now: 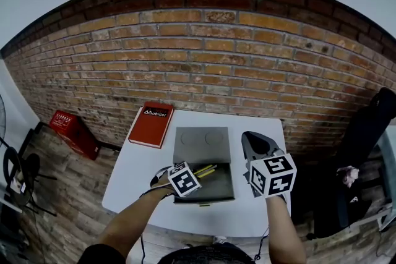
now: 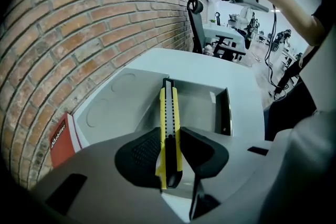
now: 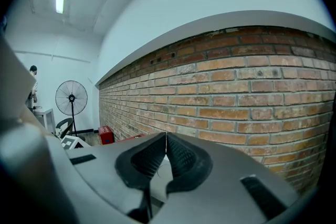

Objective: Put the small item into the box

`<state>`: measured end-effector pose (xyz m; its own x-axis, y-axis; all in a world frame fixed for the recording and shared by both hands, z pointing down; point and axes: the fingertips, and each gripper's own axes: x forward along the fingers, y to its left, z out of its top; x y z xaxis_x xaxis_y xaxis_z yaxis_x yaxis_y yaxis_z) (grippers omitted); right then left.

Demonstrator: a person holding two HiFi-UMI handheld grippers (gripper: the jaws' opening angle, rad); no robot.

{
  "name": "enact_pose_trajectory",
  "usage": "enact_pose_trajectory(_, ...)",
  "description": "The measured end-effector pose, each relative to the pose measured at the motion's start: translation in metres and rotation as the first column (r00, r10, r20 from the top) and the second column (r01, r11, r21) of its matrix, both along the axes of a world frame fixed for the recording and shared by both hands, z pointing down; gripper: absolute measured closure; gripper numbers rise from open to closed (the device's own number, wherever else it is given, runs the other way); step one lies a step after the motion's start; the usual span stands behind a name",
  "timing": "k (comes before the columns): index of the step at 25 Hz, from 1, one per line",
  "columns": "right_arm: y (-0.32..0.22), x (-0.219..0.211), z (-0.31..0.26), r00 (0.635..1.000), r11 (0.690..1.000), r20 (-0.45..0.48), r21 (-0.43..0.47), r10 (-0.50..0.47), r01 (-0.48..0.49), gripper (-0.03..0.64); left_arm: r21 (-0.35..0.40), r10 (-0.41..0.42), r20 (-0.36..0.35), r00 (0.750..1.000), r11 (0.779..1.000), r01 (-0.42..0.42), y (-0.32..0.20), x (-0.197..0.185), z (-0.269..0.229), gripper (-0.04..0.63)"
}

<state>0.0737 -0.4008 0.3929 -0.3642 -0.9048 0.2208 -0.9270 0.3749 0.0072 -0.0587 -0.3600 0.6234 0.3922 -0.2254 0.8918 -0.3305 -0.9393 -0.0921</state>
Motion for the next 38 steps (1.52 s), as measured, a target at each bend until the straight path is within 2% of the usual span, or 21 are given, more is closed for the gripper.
enact_pose_trajectory(3,0.000,0.002,0.003,1.000,1.000,-0.002,-0.008,0.004,-0.004,0.596,-0.012,0.027,0.018,0.999,1.000,-0.026,0.000,0.005,0.008,0.465)
enact_pose_trajectory(10,-0.001,0.007,0.010,1.000,1.000,-0.018,-0.022,0.006,-0.006,0.595,-0.085,0.081,0.117,0.990,0.994,-0.072,0.007,0.002,0.039,0.465)
enact_pose_trajectory(25,-0.007,0.021,0.019,0.999,0.999,-0.025,-0.040,0.019,-0.020,0.597,-0.130,0.152,0.155,0.976,0.983,-0.132,0.012,0.012,0.056,0.463)
enact_pose_trajectory(38,-0.007,0.022,0.022,1.000,0.999,-0.013,-0.045,0.017,-0.018,0.597,-0.132,0.133,0.154,0.979,0.985,-0.113,0.012,0.010,0.058,0.463)
